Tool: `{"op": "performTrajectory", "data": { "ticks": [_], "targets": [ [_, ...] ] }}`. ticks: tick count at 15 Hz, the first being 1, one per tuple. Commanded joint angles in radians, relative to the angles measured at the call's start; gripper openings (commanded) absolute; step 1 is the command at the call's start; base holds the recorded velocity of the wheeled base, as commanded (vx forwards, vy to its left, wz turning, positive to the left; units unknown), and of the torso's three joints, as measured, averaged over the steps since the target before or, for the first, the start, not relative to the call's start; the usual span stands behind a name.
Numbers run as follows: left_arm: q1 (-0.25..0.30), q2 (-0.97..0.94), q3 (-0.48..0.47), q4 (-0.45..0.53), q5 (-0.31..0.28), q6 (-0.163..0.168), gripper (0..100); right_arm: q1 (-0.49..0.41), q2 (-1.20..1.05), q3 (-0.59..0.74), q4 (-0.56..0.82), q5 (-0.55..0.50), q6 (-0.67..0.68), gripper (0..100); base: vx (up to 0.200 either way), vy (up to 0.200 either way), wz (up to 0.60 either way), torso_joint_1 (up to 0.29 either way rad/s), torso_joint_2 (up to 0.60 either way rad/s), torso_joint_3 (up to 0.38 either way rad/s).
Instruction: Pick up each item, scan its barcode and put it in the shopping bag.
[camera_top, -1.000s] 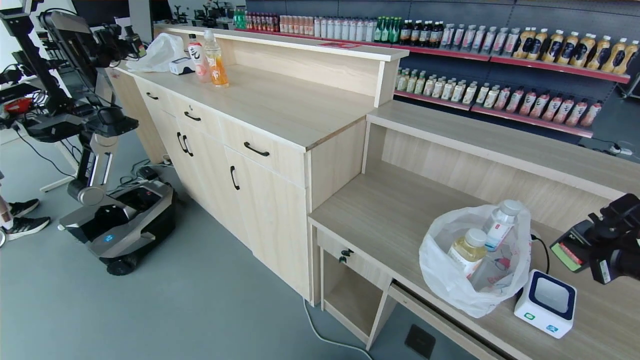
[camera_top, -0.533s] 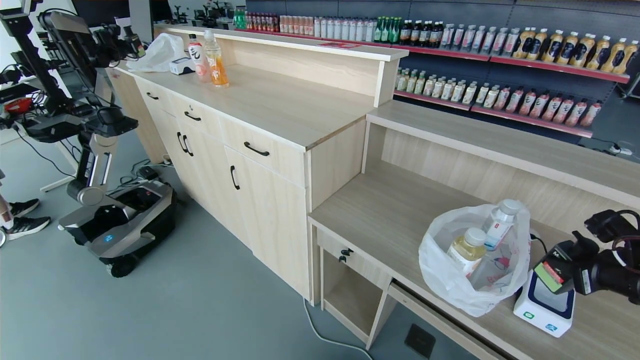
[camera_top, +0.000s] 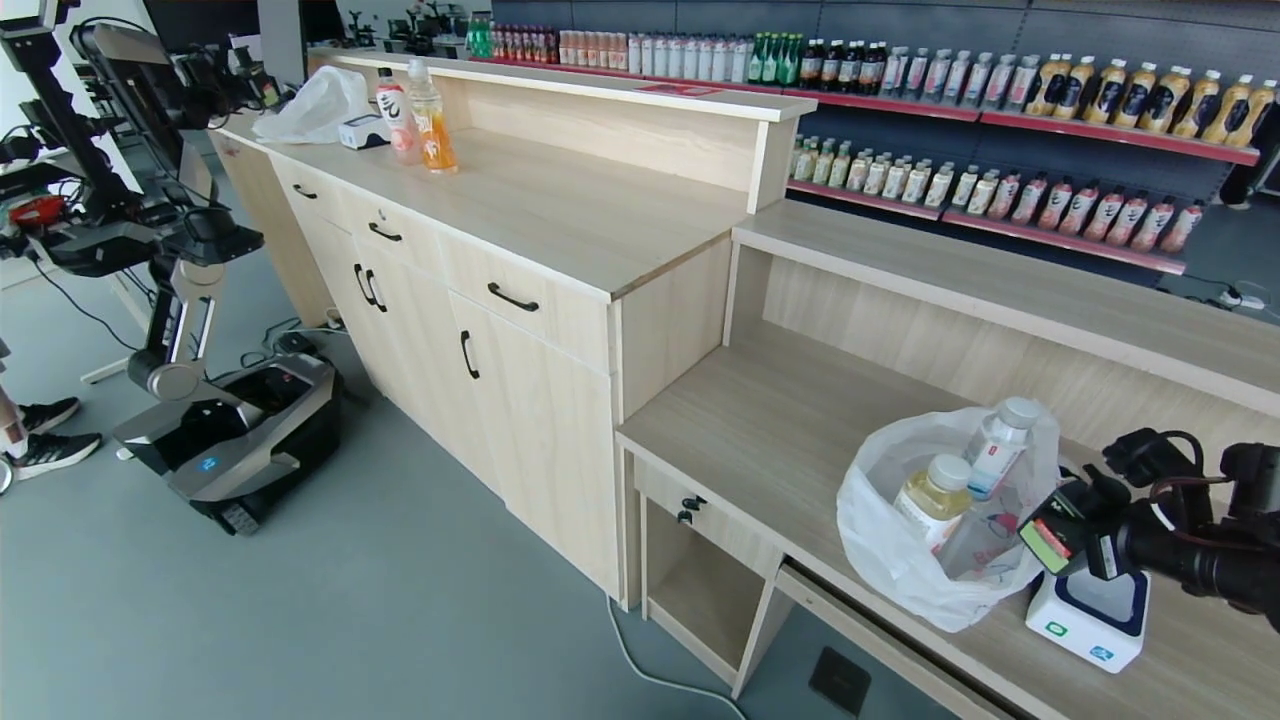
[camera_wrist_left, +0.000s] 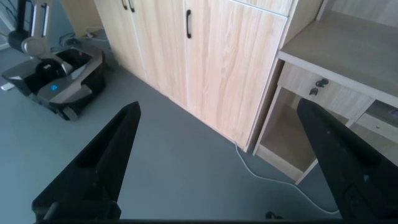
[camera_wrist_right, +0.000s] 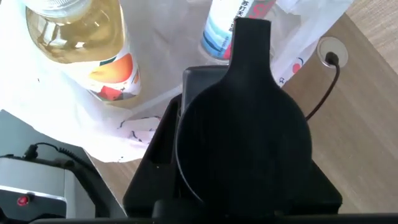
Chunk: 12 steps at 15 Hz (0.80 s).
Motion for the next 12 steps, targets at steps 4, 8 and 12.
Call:
{"op": "performTrajectory", "data": {
  "ticks": [4,8,12],
  "targets": [
    [0.0,0.0,0.0,0.0,0.0,0.0,100,0.051,0.101,-0.022,-0.053,0.0,-0.001,0,0.0,0.0,0.0,0.0,0.0,0.0],
    [0.0,0.0,0.0,0.0,0.0,0.0,100,0.057,0.17,-0.061,-0.097,0.0,-0.001,0,0.0,0.0,0.0,0.0,0.0,0.0],
    [0.0,0.0,0.0,0.0,0.0,0.0,100,0.071,0.225,-0.14,-0.103,0.0,0.056,0,0.0,0.0,0.0,0.0,0.0,0.0]
  ]
}}
